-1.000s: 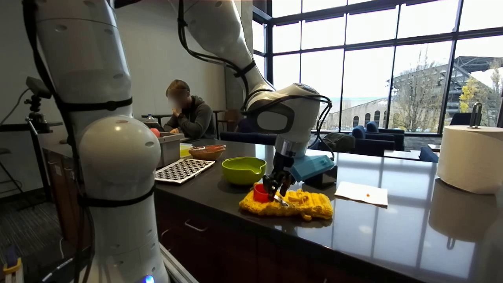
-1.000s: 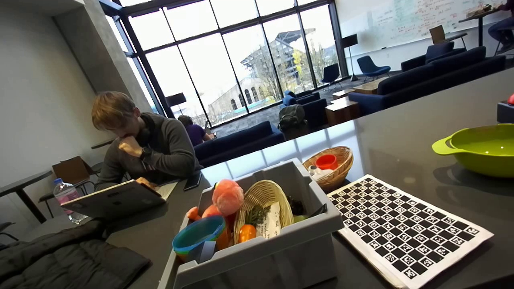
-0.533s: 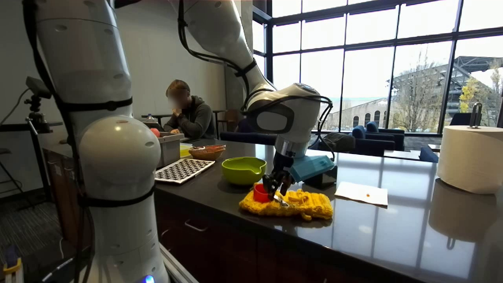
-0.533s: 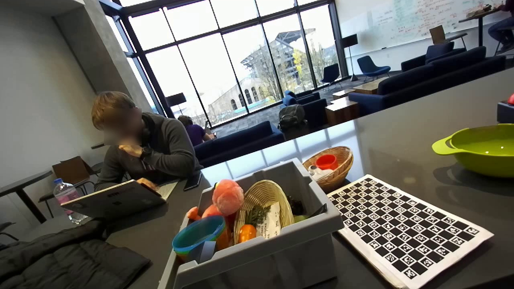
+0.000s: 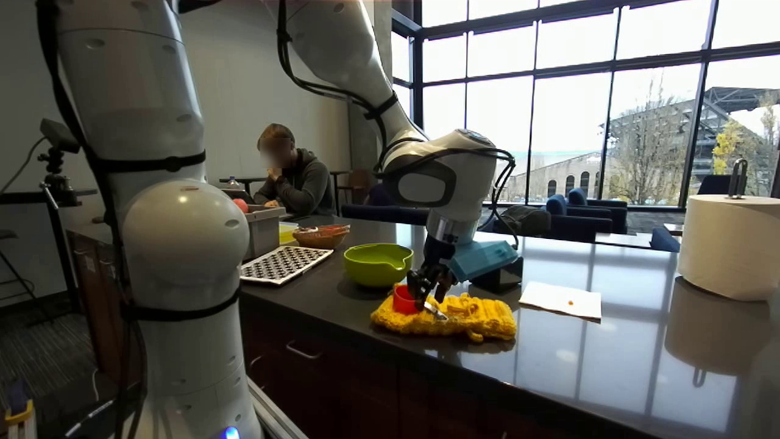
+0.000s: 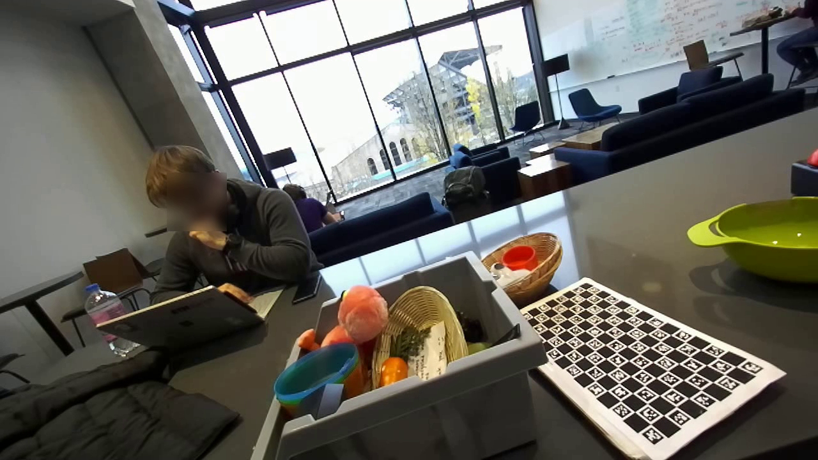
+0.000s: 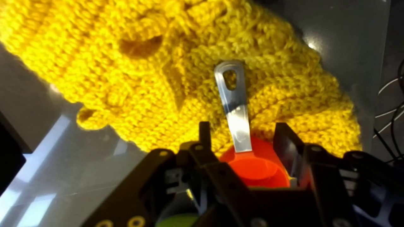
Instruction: Pick up the red measuring spoon and put it in the green bowl
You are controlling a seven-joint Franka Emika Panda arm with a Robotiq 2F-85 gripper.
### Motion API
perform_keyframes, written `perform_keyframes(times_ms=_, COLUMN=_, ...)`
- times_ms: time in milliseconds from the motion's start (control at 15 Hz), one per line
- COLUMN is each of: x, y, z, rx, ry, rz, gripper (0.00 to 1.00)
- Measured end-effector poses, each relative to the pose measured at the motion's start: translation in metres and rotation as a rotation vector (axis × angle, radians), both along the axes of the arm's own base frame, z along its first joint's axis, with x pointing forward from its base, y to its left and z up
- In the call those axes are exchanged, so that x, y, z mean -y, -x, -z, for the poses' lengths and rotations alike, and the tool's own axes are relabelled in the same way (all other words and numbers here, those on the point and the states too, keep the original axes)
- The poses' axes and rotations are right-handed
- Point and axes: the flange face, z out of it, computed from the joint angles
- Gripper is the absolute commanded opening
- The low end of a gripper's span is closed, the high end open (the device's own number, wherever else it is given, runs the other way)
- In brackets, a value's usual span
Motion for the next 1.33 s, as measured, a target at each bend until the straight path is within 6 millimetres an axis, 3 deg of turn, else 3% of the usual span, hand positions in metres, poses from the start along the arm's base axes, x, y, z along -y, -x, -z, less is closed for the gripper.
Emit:
perform_keyframes(times_ms=400, x=-0.0025, y=-0.0007, z=0.0060, rx=-0.015, ry=-0.001, rz=-0.006, gripper=0.41)
perform_keyframes(times_ms=467, x=-0.0030, y=-0.0008, z=0.0071, rx=-0.018, ry=-0.001, rz=-0.007, gripper=0.35)
perform_keyframes(times_ms=533, x=-0.0035, y=-0.0011, z=0.0079, rx=-0.020, ry=-0.001, rz=-0.009, gripper=0.16)
perform_keyframes(times_ms=733, x=-0.0048, y=-0.0019, z=0.0088, rx=-0.022, ry=0.000, rz=-0.013, gripper=0.01)
perform_keyframes(times_ms=1333, x=-0.0048, y=-0.0051, z=0.0076, rx=-0.019, ry=0.002, rz=-0.015, gripper=0.04)
